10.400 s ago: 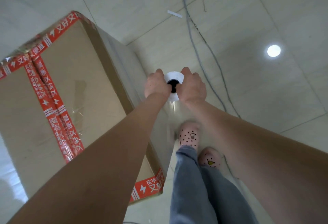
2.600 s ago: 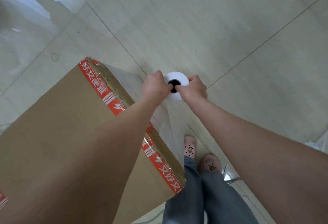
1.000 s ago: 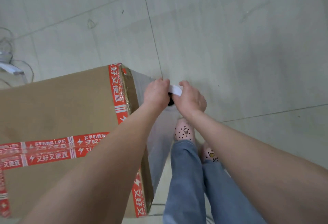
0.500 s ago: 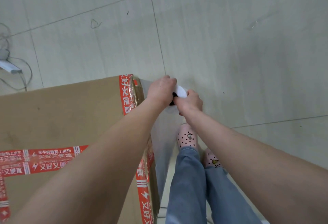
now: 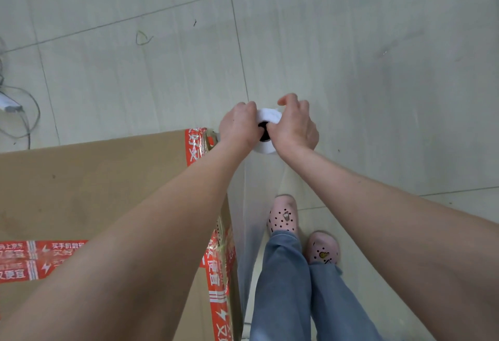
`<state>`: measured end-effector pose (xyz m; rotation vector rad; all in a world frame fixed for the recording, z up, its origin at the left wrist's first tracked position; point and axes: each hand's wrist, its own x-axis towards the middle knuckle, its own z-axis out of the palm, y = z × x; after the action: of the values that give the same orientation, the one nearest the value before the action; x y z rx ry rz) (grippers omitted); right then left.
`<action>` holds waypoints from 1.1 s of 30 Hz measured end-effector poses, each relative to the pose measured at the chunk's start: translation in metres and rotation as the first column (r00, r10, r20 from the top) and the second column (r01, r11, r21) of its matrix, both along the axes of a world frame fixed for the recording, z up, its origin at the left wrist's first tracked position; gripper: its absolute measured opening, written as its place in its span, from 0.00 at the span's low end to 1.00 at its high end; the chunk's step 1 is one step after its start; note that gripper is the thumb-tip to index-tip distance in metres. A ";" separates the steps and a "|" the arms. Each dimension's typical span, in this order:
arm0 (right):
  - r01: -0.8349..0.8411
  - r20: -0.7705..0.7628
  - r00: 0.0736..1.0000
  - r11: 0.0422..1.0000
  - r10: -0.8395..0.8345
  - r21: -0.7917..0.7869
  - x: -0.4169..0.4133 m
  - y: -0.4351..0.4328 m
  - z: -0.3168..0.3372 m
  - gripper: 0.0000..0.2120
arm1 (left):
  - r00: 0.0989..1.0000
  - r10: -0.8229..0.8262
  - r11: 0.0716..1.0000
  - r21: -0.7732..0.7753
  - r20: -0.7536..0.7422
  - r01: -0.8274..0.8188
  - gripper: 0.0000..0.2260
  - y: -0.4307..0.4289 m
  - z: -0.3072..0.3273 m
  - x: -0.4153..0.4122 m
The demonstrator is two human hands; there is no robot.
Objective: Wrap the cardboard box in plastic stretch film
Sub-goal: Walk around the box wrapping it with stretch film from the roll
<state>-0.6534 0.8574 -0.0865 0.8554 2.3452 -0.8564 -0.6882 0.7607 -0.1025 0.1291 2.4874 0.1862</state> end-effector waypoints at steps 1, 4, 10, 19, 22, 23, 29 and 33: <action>0.072 0.059 0.996 0.997 -0.070 -0.036 -0.001 -0.001 -0.001 0.22 | 1.000 0.015 1.000 -0.003 0.009 -0.015 0.12 0.000 -0.001 -0.002; 0.198 0.163 0.970 0.973 -0.178 -0.119 0.001 -0.002 -0.005 0.19 | 1.000 -0.001 1.000 0.005 0.014 0.001 0.12 0.001 -0.002 -0.006; 0.038 0.066 0.997 0.995 -0.033 -0.089 -0.011 -0.009 -0.007 0.13 | 0.996 -0.086 0.996 0.036 -0.005 0.086 0.10 -0.004 -0.003 -0.020; -0.235 -0.093 0.967 0.971 0.237 0.032 -0.048 -0.015 -0.002 0.20 | 0.999 0.033 0.998 -0.047 0.037 -0.032 0.08 -0.019 0.013 -0.048; -0.029 -0.009 1.000 1.000 0.029 -0.008 -0.049 -0.024 -0.002 0.21 | 0.995 0.086 0.991 -0.105 0.054 -0.080 0.08 -0.030 0.018 -0.056; 0.041 0.011 0.999 0.999 -0.041 -0.015 -0.047 -0.026 -0.003 0.20 | 0.995 0.085 0.992 -0.102 0.048 -0.080 0.08 -0.032 0.019 -0.056; -0.081 -0.029 0.996 0.995 0.083 0.054 -0.055 -0.033 -0.004 0.12 | 0.984 -0.129 0.991 0.026 -0.122 0.133 0.12 -0.024 0.021 -0.053; -0.429 -0.077 0.896 0.898 0.437 0.102 -0.072 -0.032 -0.001 0.12 | 0.989 -0.103 0.995 0.004 -0.108 0.104 0.10 -0.029 0.017 -0.062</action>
<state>-0.7254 0.8250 -0.0879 0.2958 2.5299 -0.6245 -0.7503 0.7314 -0.0855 0.2791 2.5798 0.1511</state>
